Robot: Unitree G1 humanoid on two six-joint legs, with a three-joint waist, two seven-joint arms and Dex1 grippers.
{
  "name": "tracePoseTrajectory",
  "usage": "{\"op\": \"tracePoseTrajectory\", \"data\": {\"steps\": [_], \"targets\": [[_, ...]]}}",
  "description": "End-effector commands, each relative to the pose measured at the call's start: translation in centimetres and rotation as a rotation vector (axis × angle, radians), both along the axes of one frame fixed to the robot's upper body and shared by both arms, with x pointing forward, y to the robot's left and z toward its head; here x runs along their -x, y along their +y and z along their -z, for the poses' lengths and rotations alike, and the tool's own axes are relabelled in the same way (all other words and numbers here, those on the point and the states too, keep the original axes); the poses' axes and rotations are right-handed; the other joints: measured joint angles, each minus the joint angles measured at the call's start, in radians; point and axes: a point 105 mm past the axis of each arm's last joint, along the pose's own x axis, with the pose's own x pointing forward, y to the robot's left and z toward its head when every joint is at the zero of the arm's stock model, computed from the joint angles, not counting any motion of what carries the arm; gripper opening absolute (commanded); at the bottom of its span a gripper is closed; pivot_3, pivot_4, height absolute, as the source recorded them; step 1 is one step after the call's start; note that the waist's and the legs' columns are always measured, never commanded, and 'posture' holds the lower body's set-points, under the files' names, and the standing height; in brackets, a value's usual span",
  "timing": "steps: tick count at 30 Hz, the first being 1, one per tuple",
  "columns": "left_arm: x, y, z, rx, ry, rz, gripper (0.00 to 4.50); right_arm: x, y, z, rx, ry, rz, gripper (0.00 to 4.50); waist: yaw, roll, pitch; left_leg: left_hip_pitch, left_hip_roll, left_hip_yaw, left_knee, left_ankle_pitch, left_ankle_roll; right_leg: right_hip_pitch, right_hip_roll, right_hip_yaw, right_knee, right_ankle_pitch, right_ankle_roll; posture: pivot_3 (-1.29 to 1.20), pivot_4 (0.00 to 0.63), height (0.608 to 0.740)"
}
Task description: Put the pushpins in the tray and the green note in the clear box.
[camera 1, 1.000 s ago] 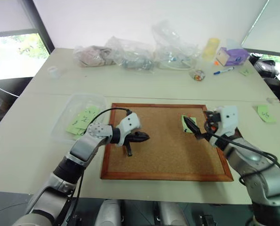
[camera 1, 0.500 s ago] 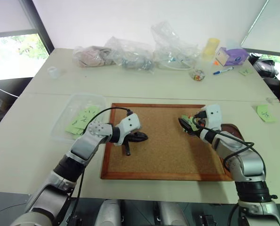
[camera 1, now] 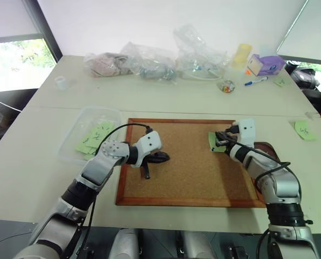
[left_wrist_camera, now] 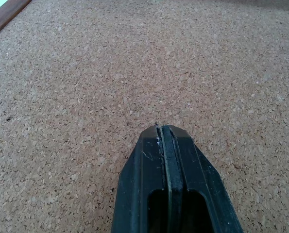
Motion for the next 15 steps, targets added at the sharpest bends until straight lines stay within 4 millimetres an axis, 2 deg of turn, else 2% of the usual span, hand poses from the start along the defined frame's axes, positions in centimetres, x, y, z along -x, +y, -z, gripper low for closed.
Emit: {"op": "tracePoseTrajectory", "data": {"steps": [1, 5, 9, 15], "targets": [[0.3, 0.0, 0.8, -0.024, 0.008, 0.003, 0.0, -0.1, 0.3, -1.4, -0.009, -0.057, -0.015, 0.03, 0.0, 0.0, 0.0, 0.0, 0.0, 0.0, 0.0, 0.0, 0.0, 0.0, 0.0, 0.0, 0.0, 0.0, 0.0, 0.0, 0.15, 0.737], [0.2, 0.0, 1.1, -0.041, 0.009, -0.007, 0.0, -0.2, -0.3, -2.7, 0.001, -0.134, 0.013, 0.03, 0.0, 0.0, 0.0, 0.0, 0.0, 0.0, 0.0, 0.0, 0.0, 0.0, 0.0, 0.0, 0.0, 0.0, 0.0, 0.0, 0.15, 0.737], [0.2, 0.0, 1.4, -0.049, 0.006, -0.003, 0.0, -0.1, -1.2, -4.9, 0.043, -0.284, 0.07, 0.03, 0.0, 0.001, 0.0, 0.0, 0.0, 0.0, 0.0, 0.0, 0.0, 0.0, 0.0, 0.0, 0.0, 0.0, 0.0, 0.0, 0.15, 0.737], [0.6, -0.4, 1.4, -0.044, 0.016, 0.019, 0.0, 0.3, -1.0, -5.1, 0.045, -0.325, 0.069, 0.03, 0.001, 0.001, 0.0, 0.0, -0.001, 0.0, 0.0, 0.0, 0.0, 0.0, 0.0, 0.0, 0.0, 0.0, 0.0, 0.0, 0.15, 0.737]]}}
